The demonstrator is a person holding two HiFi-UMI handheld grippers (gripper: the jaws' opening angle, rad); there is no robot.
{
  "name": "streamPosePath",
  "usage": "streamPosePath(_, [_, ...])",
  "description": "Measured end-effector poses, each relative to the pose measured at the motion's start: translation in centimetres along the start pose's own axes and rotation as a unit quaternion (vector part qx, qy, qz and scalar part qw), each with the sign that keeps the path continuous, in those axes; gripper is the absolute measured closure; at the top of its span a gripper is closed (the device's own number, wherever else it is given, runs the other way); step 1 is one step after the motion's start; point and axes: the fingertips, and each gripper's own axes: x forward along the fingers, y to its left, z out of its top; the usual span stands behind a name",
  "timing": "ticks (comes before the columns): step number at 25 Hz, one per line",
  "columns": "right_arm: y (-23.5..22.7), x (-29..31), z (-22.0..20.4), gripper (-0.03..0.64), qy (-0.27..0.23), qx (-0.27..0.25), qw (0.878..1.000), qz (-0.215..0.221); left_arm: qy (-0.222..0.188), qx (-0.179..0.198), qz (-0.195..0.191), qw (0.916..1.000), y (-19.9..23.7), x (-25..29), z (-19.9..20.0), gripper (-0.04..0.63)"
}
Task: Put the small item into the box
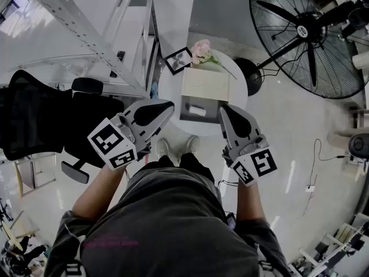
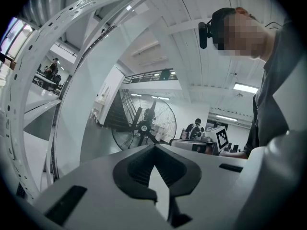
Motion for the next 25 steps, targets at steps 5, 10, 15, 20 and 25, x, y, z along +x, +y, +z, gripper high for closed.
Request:
streamPosePath(5, [-0.2, 0.4, -0.4, 0.597, 0.005, 0.0, 1.0, 0.003, 0.002, -0.002, 0.002, 1.0, 0.4, 0.2, -0.1, 0.581])
streamPosePath(10, [-0.3, 0.6, -0.8, 0.597, 0.011, 0.0, 1.0, 0.006, 0.003, -0.003, 0.003, 1.0, 0.4, 0.5, -0.2, 0.581])
streamPosePath(15, [-0.7, 0.8, -1.1, 0.597, 0.016, 0.001, 1.0, 0.007, 0.003, -0.004, 0.005, 1.0, 0.6, 0.8, -0.2, 0.581])
streamPosePath(20, [-1.0, 1.0, -1.4, 0.597, 0.023, -0.002, 1.0, 0.008, 0.003, -0.006, 0.005, 1.0, 0.7, 1.1, -0.2, 0.581])
streamPosePath(25, [-1.1, 1.2, -1.7, 0.597, 0.028, -0.004, 1.0, 0.012, 0.004, -0.009, 0.008, 0.9999, 0.9, 1.3, -0.4, 0.581])
